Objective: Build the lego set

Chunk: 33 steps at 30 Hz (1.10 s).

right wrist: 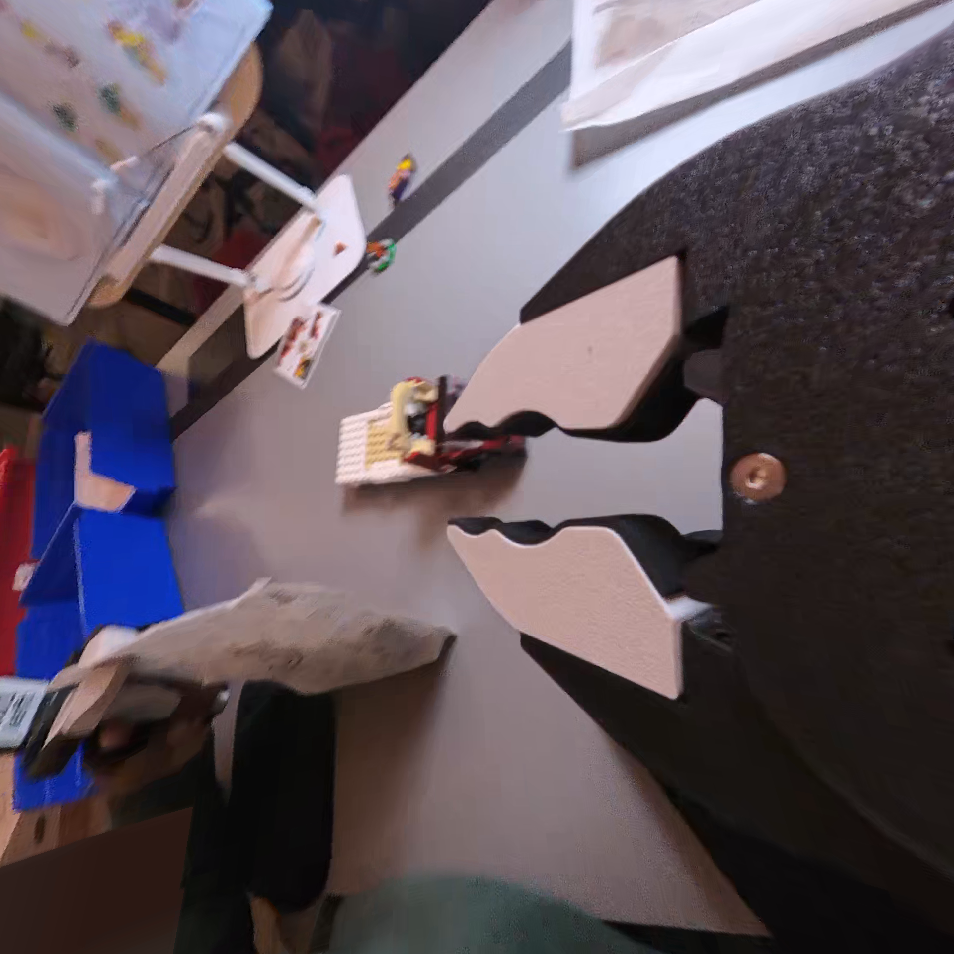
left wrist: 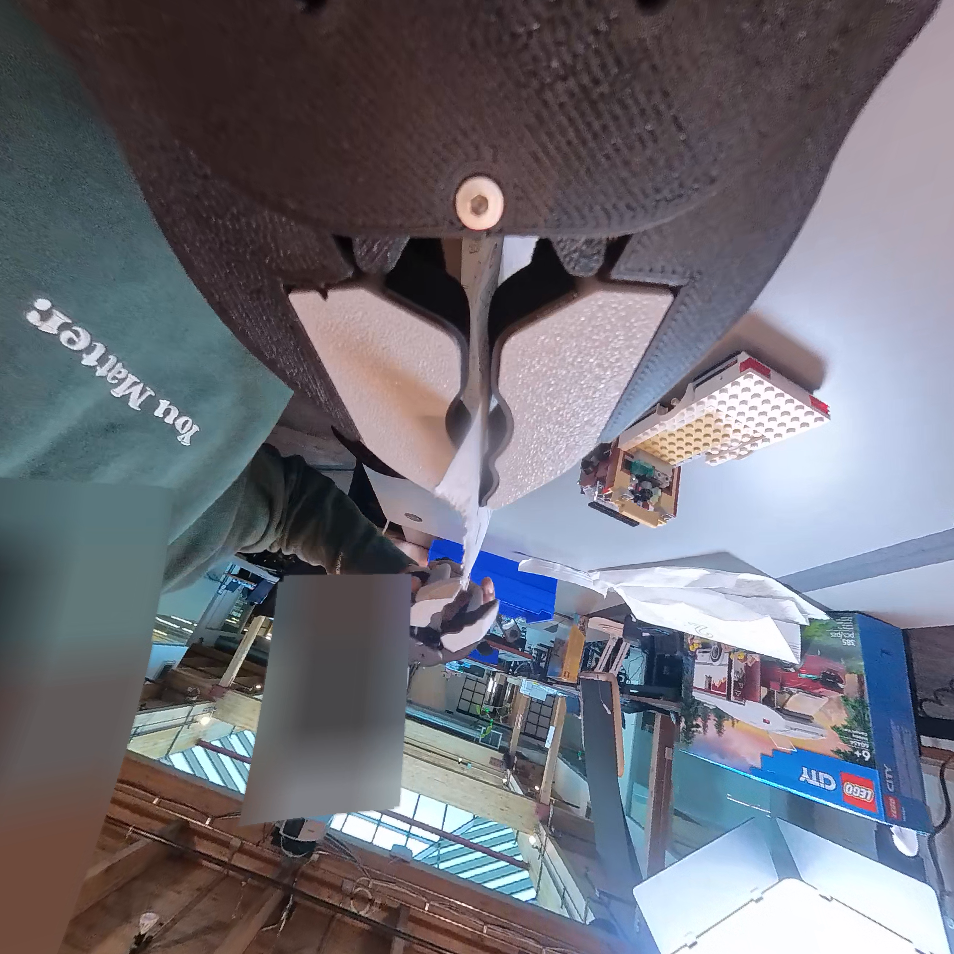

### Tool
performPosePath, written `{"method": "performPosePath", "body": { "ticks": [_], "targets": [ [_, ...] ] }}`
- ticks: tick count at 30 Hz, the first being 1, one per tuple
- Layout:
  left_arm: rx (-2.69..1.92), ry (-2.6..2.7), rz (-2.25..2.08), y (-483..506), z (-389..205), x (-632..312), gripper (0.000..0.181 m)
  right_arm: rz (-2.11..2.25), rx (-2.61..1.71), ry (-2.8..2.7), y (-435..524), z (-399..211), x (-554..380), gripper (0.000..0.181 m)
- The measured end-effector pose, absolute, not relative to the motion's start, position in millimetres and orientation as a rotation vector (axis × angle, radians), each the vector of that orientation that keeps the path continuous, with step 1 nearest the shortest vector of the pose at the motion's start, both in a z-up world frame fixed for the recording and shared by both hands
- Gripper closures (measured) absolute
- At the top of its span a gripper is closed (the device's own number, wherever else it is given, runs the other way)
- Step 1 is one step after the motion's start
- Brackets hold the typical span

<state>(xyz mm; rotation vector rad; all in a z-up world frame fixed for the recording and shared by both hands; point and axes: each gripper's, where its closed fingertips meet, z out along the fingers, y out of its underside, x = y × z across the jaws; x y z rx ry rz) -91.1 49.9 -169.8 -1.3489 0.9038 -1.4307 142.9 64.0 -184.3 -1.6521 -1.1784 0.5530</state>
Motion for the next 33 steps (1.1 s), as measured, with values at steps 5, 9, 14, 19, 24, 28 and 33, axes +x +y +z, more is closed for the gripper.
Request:
{"method": "performPosePath", "body": {
  "ticks": [5, 9, 14, 19, 24, 28, 33],
  "targets": [
    [-1.368, 0.944, -1.361, 47.0, -168.4, -76.0, 0.181, 0.512, -1.414, -1.418, 44.1, -150.7, 37.3, 0.181],
    [-1.377, 0.935, -1.256, 52.8, -166.4, -64.9, 0.181, 0.396, -1.334, -1.621, 37.9, -145.5, -11.6, 0.176],
    [-1.351, 0.916, -1.160, 54.2, -158.5, -54.5, 0.181, 0.154, -1.322, -1.758, 48.7, -158.2, -31.2, 0.161],
    [-1.344, 0.906, -1.110, 50.0, -156.3, -52.2, 0.181, 0.087, -1.284, -1.745, 48.8, -156.3, -38.9, 0.161],
    [-1.347, 0.886, -1.113, 47.1, -156.6, -54.9, 0.181, 0.077, -1.285, -1.760, 44.3, -152.9, -40.5, 0.161],
    [-1.361, 0.877, -1.115, 44.5, -162.0, -58.3, 0.181, 0.068, -1.300, -1.797, 39.5, -158.6, -40.8, 0.162],
    [-1.365, 0.947, -1.155, 32.1, -171.7, -56.6, 0.179, 0.006, -1.321, -1.841, 40.7, -167.0, -36.1, 0.163]
  ]
}}
